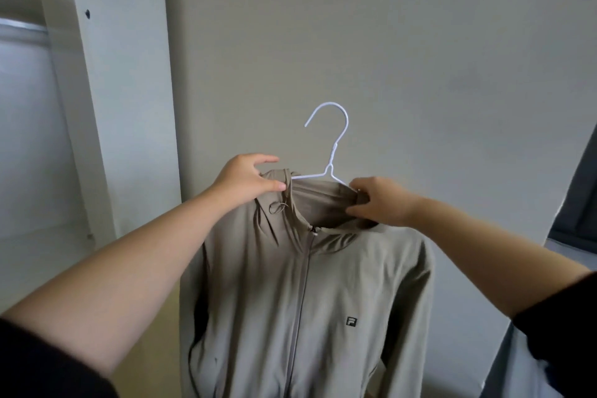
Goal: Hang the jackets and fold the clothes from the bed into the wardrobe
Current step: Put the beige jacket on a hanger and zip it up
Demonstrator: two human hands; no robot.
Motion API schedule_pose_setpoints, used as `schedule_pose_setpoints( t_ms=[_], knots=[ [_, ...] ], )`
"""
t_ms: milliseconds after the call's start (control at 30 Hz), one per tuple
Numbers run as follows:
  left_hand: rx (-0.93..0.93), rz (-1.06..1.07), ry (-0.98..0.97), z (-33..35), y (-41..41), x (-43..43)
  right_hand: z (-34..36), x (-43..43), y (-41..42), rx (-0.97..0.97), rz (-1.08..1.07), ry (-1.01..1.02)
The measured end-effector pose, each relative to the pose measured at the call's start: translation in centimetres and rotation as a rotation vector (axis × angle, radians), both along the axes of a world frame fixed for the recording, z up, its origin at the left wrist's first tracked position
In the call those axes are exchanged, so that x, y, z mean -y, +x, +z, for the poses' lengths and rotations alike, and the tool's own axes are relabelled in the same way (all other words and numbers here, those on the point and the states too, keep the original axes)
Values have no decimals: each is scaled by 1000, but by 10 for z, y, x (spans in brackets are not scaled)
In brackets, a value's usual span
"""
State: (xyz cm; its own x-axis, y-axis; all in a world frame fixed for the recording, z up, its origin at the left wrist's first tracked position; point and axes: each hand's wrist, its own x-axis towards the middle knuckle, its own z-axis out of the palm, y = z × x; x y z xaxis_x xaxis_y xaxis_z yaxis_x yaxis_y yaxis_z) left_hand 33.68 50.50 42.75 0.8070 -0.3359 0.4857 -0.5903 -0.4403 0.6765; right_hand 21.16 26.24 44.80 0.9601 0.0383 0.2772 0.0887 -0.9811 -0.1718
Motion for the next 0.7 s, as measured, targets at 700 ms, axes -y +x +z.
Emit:
schedule_pose_setpoints(
  t_ms=[700],
  knots=[
    [75, 254, -173, -49, 29, 32, -45, 23, 42, 144, -276, -48]
  ],
)
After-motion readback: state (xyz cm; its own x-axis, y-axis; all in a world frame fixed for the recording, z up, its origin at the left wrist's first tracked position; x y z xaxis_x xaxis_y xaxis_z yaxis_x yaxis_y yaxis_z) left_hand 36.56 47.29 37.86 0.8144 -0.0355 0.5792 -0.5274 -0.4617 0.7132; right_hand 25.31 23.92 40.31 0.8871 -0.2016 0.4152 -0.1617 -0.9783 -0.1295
